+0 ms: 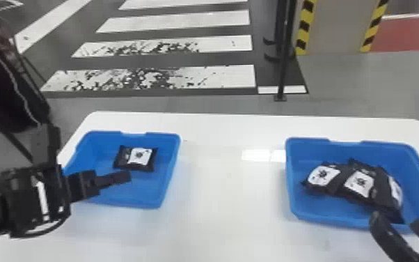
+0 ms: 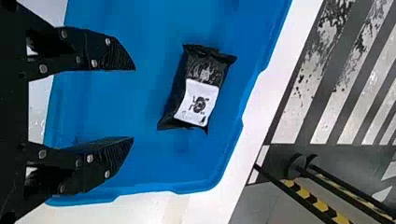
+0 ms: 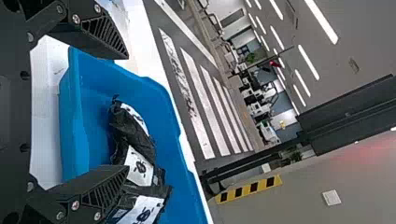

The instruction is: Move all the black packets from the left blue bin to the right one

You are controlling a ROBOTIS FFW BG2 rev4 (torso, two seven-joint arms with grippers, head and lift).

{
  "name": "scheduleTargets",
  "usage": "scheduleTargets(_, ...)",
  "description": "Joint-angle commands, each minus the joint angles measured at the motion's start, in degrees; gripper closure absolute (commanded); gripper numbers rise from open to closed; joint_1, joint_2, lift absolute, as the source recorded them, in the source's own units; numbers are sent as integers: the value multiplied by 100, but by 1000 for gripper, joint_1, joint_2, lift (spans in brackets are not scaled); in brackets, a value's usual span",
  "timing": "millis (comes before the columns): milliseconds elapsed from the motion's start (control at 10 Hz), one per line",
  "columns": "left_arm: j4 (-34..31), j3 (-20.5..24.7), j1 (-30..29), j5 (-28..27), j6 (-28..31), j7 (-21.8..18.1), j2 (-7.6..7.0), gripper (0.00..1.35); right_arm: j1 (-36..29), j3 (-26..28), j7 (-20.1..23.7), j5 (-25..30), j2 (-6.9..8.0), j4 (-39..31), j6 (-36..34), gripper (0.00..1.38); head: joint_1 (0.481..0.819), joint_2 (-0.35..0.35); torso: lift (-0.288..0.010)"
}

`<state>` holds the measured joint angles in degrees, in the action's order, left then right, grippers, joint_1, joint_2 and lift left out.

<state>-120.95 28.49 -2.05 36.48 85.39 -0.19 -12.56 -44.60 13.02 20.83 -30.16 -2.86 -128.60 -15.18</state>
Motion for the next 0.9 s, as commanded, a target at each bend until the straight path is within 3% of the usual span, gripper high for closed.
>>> scheduleTargets(0,8,-16,135,-369,-172,-25,-79,197,16,-11,0,0,5,28,-43,202,695,159,-150)
scheduleTargets(100,121,-27,220,-529,-369,-25,-79,194,16,-11,9,-11,5,42,-43,202,695,182,-150)
scheduleTargets(300,1021,-84,839,-1078,-622,-271,-115,190,30,-11,18,-46,5,56,-99,202,695,218,-150)
scheduleTargets(400,1668,-221,1162,-1066,-904,-350,-167,190,58,-11,36,-46,5,84,-113,202,695,226,-150)
scheduleTargets(800,3172,-838,2020,-1146,-1087,-403,-317,182,115,-11,62,-57,-4,155,-184,202,695,200,-150)
